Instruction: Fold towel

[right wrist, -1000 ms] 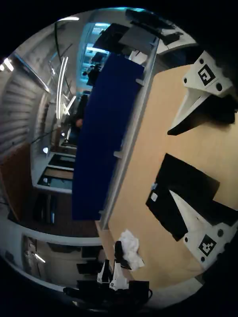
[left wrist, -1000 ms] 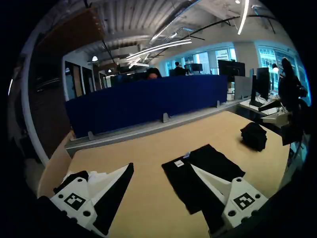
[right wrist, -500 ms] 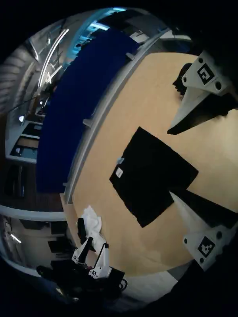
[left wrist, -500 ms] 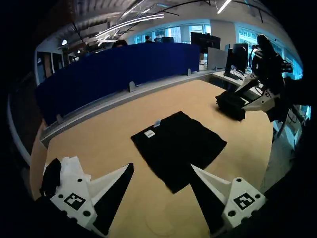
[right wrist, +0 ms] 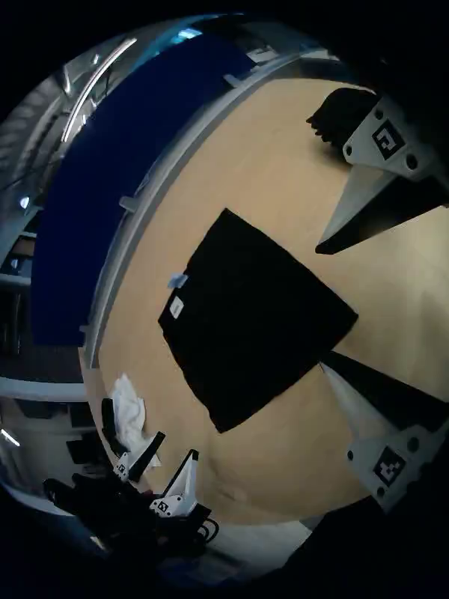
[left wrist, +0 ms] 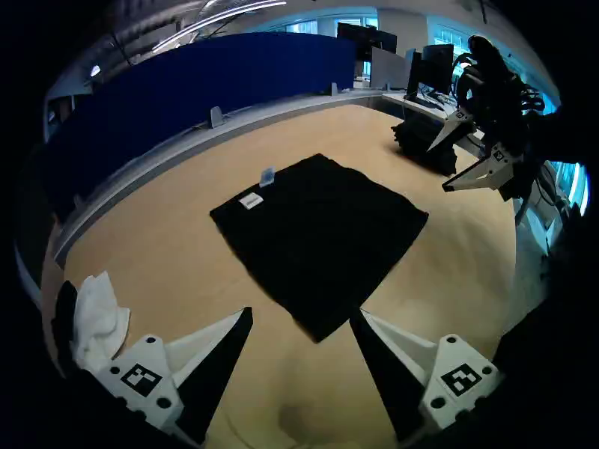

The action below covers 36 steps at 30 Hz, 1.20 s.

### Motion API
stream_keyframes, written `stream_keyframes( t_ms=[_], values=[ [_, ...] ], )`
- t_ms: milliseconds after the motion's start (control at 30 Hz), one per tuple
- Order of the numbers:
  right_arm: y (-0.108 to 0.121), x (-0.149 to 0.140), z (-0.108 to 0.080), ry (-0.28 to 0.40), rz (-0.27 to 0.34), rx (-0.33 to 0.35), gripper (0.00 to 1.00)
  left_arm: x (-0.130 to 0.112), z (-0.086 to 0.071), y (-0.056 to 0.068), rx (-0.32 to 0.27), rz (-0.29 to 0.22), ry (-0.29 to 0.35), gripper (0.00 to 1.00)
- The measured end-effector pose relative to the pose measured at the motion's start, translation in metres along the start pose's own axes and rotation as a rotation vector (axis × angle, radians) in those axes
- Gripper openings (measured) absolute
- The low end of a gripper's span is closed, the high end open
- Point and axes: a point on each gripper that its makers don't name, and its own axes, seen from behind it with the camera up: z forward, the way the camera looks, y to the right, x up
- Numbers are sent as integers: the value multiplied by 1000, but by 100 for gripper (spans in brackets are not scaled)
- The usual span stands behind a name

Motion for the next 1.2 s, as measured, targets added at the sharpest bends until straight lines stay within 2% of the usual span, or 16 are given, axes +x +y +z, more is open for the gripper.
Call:
stream_keyframes(
  t_ms=[167, 367, 500, 767, 967, 1033, 1200],
  values=[
    [-6, -23, 24, -30, 5, 22, 100, -23, 24, 5, -19, -2, -48, 96],
    [-9, -38, 44, -48, 10, 33, 100, -41, 44, 12, -48, -9, -84, 96],
    [-9, -42, 50, -52, 5, 33, 100, -45, 51, 15, -56, -9, -94, 96],
    [-10, -52, 55, -68, 3, 36, 98, -54, 55, 22, -68, 1, -118, 95],
    [-16, -59, 54, -85, 13, 56, 85, -55, 53, 22, -61, 22, -127, 87],
    [-17, -62, 55, -88, 15, 60, 80, -54, 53, 21, -57, 18, -129, 81],
    [-23, -64, 58, -90, 38, 75, 53, -54, 52, 21, -52, 17, -135, 73]
  ],
)
